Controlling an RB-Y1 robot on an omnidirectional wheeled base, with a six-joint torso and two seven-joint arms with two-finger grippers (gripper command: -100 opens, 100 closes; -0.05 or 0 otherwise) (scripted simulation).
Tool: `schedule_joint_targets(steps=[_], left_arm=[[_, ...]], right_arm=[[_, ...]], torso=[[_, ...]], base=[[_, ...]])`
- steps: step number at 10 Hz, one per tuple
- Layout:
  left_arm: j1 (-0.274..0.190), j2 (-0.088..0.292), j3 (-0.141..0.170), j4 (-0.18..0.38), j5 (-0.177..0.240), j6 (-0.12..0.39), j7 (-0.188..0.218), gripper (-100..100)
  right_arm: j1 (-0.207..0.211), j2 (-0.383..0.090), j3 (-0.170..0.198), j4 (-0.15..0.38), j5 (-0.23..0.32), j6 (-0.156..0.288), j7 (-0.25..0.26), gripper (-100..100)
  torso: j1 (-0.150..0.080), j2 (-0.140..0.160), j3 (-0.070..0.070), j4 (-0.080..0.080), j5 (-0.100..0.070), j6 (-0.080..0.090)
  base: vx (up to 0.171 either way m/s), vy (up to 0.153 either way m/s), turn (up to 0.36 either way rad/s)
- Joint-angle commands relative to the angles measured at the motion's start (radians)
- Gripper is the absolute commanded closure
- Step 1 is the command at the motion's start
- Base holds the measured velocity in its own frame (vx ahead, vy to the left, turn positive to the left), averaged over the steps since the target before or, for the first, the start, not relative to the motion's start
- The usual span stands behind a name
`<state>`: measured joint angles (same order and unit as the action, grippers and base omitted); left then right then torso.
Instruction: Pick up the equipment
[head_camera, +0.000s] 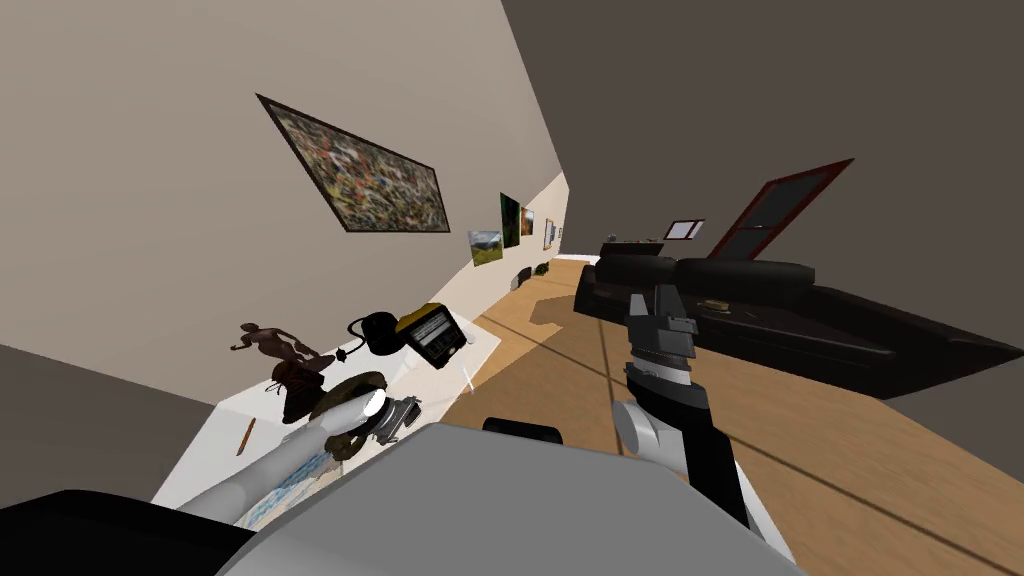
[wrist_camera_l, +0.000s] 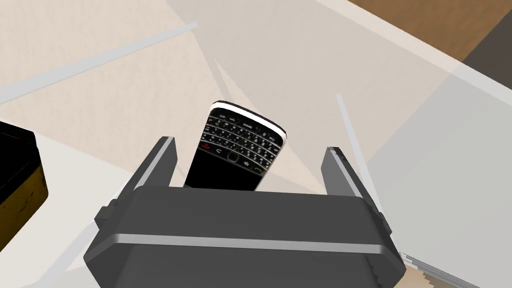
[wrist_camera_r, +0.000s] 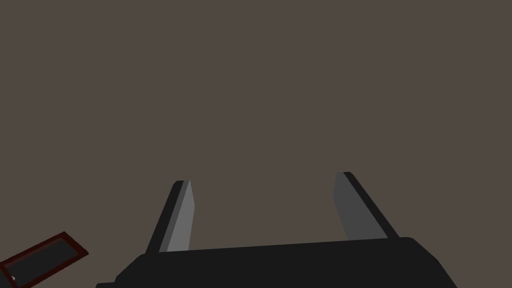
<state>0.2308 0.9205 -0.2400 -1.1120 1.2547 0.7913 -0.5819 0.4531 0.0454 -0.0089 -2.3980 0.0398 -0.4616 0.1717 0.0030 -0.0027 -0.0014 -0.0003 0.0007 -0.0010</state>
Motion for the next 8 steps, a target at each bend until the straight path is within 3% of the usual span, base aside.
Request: schedule_joint_targets(steps=[1, 7, 8], left_arm=[[-0.011, 0.011, -0.002, 0.034, 0.012, 0.022, -0.013, -100], [0.001, 0.037, -0.03, 0.159, 0.047, 0.077, -0.088, -100], [0.001, 0.037, -0.03, 0.159, 0.047, 0.077, -0.088, -100]], right_arm=[[0.0, 0.0, 0.0, 0.0, 0.0, 0.0, 0.0, 0], [0.0, 0.0, 0.0, 0.0, 0.0, 0.0, 0.0, 0], [0.0, 0.0, 0.0, 0.0, 0.0, 0.0, 0.0, 0]], torso=[[0.0, 0.0, 0.0, 0.0, 0.0, 0.0], [-0.001, -0.001, 0.0, 0.0, 0.0, -0.001], [-0.001, -0.001, 0.0, 0.0, 0.0, -0.001]], base=[[0.005, 0.032, -0.185], [0.005, 0.023, -0.241], [0.002, 0.02, -0.08]])
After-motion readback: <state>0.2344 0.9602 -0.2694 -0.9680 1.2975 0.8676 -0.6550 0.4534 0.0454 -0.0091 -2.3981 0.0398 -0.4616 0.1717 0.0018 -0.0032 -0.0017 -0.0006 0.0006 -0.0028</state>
